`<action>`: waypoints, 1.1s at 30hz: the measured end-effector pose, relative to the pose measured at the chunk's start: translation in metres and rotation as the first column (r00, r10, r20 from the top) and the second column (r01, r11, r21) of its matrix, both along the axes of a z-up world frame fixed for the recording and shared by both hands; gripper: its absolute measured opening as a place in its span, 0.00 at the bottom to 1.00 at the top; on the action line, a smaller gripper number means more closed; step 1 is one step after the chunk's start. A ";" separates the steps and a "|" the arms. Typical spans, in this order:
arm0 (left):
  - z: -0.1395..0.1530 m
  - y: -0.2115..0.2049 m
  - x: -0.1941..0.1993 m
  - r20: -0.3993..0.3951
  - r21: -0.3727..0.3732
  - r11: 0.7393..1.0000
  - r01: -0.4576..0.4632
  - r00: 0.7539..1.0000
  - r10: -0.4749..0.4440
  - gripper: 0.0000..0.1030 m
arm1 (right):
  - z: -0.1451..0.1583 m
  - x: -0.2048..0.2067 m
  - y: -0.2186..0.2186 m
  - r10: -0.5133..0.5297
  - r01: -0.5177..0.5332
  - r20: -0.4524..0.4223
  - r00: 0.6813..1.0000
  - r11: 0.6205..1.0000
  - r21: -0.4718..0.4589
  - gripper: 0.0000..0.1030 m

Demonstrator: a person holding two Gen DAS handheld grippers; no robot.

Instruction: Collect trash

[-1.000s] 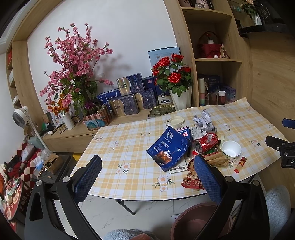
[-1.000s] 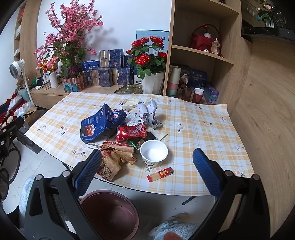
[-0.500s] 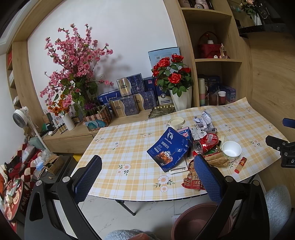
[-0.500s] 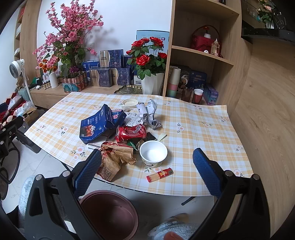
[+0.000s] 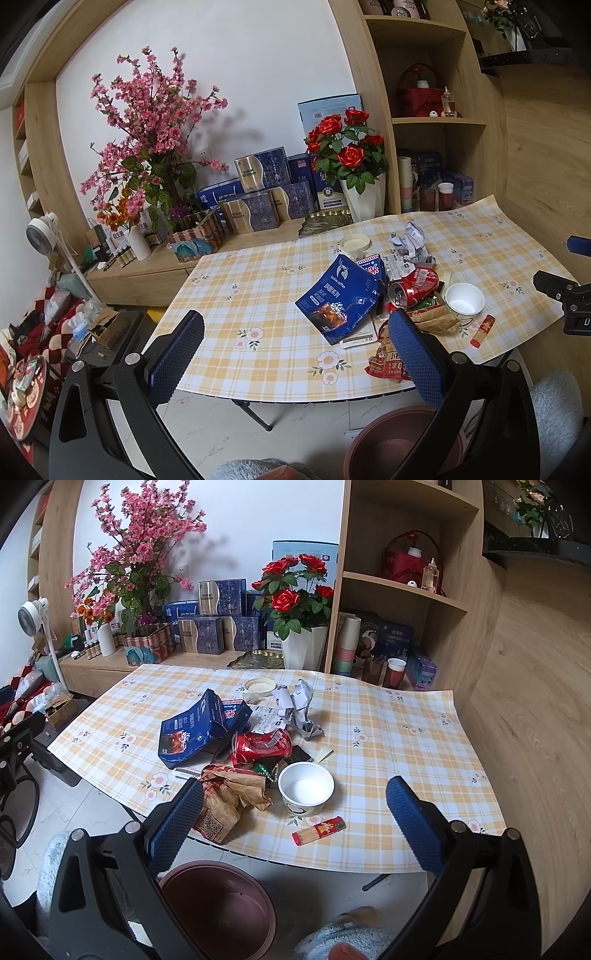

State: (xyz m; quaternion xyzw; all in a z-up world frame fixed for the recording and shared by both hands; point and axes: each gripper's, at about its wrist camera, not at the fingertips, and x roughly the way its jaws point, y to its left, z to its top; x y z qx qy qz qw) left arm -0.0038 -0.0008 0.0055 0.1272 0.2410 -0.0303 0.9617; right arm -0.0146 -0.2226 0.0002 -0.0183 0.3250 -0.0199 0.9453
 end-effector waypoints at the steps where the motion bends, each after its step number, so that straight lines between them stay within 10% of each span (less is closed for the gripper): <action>1: 0.001 0.000 0.000 -0.001 -0.001 1.000 0.001 1.000 -0.001 0.95 | 0.000 -0.001 -0.001 0.000 0.000 0.000 1.000 1.000 0.000 0.94; 18: -0.004 0.007 0.005 -0.018 -0.036 0.999 0.023 1.000 -0.023 0.95 | -0.007 0.006 0.005 0.011 -0.011 -0.032 0.999 1.000 -0.002 0.94; 33: -0.078 0.006 0.030 -0.105 0.032 0.998 0.059 0.993 -0.055 0.95 | -0.065 0.027 0.013 0.090 -0.087 -0.020 0.996 0.988 0.124 0.95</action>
